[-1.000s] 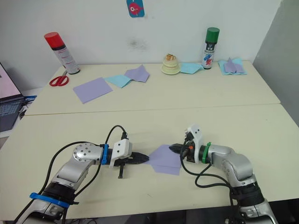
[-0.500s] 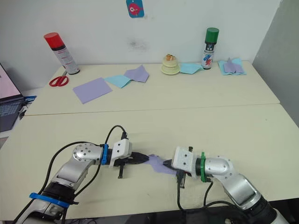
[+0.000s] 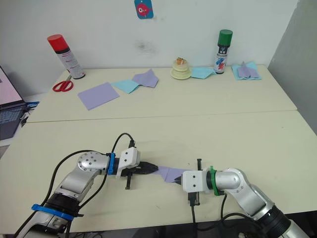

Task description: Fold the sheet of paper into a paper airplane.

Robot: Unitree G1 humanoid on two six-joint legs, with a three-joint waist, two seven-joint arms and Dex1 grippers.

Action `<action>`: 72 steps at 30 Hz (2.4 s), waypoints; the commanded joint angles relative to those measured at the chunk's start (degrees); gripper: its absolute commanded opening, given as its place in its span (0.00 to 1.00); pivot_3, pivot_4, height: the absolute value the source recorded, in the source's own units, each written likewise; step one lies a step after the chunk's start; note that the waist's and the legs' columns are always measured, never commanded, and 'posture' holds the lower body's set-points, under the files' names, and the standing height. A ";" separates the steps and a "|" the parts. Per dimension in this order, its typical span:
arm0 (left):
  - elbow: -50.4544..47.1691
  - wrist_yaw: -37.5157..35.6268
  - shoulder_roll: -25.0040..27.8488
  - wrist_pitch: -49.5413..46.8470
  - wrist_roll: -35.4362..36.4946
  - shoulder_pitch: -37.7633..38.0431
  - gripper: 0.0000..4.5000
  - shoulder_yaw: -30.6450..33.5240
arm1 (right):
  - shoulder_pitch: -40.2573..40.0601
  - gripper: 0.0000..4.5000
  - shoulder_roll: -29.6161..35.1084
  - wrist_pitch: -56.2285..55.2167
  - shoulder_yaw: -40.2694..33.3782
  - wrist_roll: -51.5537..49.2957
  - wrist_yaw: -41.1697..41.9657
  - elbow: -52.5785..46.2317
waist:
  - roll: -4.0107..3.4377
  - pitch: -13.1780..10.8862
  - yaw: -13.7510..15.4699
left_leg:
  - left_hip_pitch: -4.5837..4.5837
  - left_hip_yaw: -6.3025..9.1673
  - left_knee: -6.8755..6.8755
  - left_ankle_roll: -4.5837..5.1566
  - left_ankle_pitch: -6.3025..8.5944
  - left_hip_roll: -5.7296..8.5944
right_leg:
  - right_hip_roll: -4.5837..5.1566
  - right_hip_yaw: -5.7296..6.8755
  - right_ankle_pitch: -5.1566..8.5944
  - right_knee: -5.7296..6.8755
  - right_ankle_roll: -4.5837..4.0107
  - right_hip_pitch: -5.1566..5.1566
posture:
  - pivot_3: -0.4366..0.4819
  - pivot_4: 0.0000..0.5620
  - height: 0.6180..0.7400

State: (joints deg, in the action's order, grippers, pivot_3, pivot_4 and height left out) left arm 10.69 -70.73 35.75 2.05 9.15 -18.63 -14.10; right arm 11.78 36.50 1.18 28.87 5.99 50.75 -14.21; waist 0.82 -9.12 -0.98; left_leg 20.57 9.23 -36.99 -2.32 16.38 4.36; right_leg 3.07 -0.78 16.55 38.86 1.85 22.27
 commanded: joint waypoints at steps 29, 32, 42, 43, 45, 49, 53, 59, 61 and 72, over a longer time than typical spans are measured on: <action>4.60 -2.84 -6.15 -2.05 -0.48 -7.95 0.00 -4.00 | -0.35 0.00 0.82 -0.54 -1.50 1.52 2.32 2.14 | 0.18 -0.09 0.68 | 0.08 0.02 -0.03 -0.04 -0.02 0.00 | -0.02 0.03 -0.01 -0.03 -0.01 0.04 | 0.48 0.27 1.00; 5.77 -3.34 -6.15 -0.99 -1.31 -7.51 0.00 -4.50 | -0.21 0.00 0.84 -0.65 -1.62 1.60 2.22 2.21 | 0.19 -0.09 0.68 | 0.09 0.02 -0.04 -0.04 -0.03 0.01 | -0.02 0.03 -0.01 -0.03 -0.01 0.04 | 0.48 0.27 1.00; 9.56 -3.30 -6.46 2.09 -3.33 -6.66 0.00 -5.25 | -1.00 0.00 1.09 -1.15 -2.66 1.75 0.90 1.37 | 0.19 -0.07 0.68 | 0.07 0.02 -0.04 -0.03 -0.02 0.01 | -0.01 0.03 -0.01 -0.03 -0.01 0.02 | 0.48 0.27 1.00; 10.22 -3.18 -6.54 2.58 -3.57 -6.67 0.00 -5.32 | -1.44 0.00 0.89 -0.82 -3.64 0.27 0.81 0.52 | 0.19 -0.06 0.69 | 0.06 0.02 -0.04 -0.03 -0.02 0.02 | -0.01 0.03 -0.01 -0.03 -0.01 0.01 | 0.48 0.27 1.00; 11.08 -2.93 -6.73 3.13 -3.87 -6.69 0.00 -5.37 | -2.61 0.04 0.58 -0.23 -6.10 -2.65 0.39 -1.39 | 0.19 -0.06 0.85 | 0.07 0.01 -0.05 -0.04 -0.02 0.02 | -0.01 0.02 -0.01 -0.03 -0.01 0.00 | 0.48 0.27 1.00; 13.03 -2.36 -6.85 4.70 -4.63 -6.92 0.00 -5.45 | -6.57 0.28 -0.74 12.60 -13.22 -13.63 -0.51 -10.89 | 0.19 -0.06 0.89 | 0.07 0.01 -0.06 -0.02 -0.01 0.02 | 0.00 0.01 -0.02 -0.03 0.01 0.00 | 0.48 0.27 1.00; 14.10 -1.93 -7.01 5.69 -4.84 -7.12 0.00 -5.49 | -9.30 0.50 -1.19 28.98 -18.49 -25.38 -1.91 -20.94 | 0.15 -0.01 0.90 | 0.05 0.07 -0.05 -0.01 0.00 -0.01 | 0.00 0.03 -0.02 0.00 0.00 0.00 | 0.48 0.27 1.00; 14.81 -1.68 -7.36 6.42 -4.99 -7.35 0.00 -5.71 | -7.19 0.47 -3.64 27.90 -13.95 -17.83 -8.97 -18.30 | 0.15 0.06 0.85 | 0.00 0.03 -0.04 0.00 0.00 0.02 | -0.01 0.01 0.00 0.00 0.03 -0.03 | 0.48 0.27 1.00; 14.82 -1.68 -7.41 6.55 -5.04 -7.38 0.00 -5.77 | -5.87 0.37 -4.59 26.03 -10.86 -14.27 -10.52 -15.38 | 0.14 0.06 0.82 | 0.00 0.03 -0.04 0.00 0.00 0.01 | -0.01 0.03 0.01 -0.01 0.06 -0.03 | 0.48 0.27 1.00; 13.54 -1.39 -6.94 7.26 -5.83 -6.41 0.00 -6.06 | -2.60 0.00 -9.91 24.09 -3.60 -5.70 -13.71 -4.41 | 0.13 0.08 0.82 | 0.00 0.03 -0.04 -0.01 -0.01 0.02 | -0.01 0.02 -0.02 0.00 0.02 -0.02 | 0.48 0.27 1.00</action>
State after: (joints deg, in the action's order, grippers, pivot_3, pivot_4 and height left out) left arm 22.45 -72.66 28.12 10.31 6.63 -26.70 -18.46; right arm 9.12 26.32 25.45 25.07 -0.94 37.43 -18.94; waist 0.95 -9.04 -0.16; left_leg 20.56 9.26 -37.02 -2.33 16.37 4.38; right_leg 3.06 -0.78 16.54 38.86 1.86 22.25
